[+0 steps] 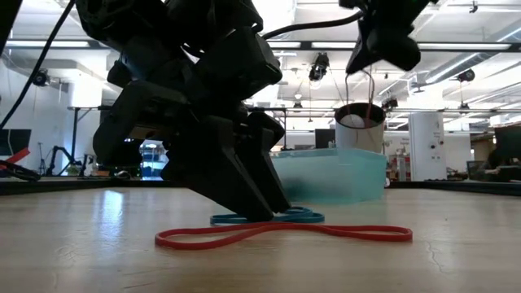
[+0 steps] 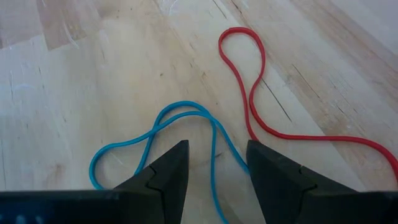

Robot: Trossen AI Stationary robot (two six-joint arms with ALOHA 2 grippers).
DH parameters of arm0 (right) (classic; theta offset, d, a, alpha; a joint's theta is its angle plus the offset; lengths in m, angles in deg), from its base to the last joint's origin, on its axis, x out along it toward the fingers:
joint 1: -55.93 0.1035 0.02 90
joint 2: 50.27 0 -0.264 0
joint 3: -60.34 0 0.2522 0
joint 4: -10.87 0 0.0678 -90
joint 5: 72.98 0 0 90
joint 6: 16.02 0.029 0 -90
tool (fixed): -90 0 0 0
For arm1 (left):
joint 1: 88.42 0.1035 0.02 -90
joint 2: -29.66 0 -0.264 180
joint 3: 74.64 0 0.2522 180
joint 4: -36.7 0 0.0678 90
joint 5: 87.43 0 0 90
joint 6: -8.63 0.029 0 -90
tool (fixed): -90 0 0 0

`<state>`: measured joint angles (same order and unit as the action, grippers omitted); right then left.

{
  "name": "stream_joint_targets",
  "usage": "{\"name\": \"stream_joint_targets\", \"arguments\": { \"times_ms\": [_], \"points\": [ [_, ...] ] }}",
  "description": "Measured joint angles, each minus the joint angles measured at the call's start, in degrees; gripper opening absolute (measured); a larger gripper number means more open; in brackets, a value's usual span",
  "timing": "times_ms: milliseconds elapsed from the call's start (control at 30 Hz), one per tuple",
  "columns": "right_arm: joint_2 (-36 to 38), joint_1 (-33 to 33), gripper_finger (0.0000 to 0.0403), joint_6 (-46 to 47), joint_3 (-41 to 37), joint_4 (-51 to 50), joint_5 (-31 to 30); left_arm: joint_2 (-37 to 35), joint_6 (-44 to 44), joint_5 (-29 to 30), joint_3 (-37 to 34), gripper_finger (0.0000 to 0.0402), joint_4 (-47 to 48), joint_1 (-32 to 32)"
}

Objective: Pick and place rubber bands into bin
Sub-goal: Put the red rubber band into the blue bin, then put the blue rubber band into the blue bin

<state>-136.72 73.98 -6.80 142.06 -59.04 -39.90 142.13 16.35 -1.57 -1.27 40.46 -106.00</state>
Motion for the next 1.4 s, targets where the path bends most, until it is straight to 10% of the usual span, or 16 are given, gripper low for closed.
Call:
{"name": "stream_joint_targets", "arguments": {
  "times_ms": [633,1000,1400],
  "points": [
    [1.22,-10.42,0.0028,-11.24,-11.12,26.18,20.88,0.00,0.04,0.02,0.00,0.0148,-0.02,0.00],
    [1.45,-10.49,0.0112,-11.16,-11.15,27.04,21.60,0.00,0.07,0.04,0.00,0.0148,0.00,-0.02],
    [10.80,-1.50,0.0105,-4.47,-10.78,20.81,21.22,-0.04,-0.99,-0.38,0.00,0.0148,0.38,-0.02]
  ]
}}
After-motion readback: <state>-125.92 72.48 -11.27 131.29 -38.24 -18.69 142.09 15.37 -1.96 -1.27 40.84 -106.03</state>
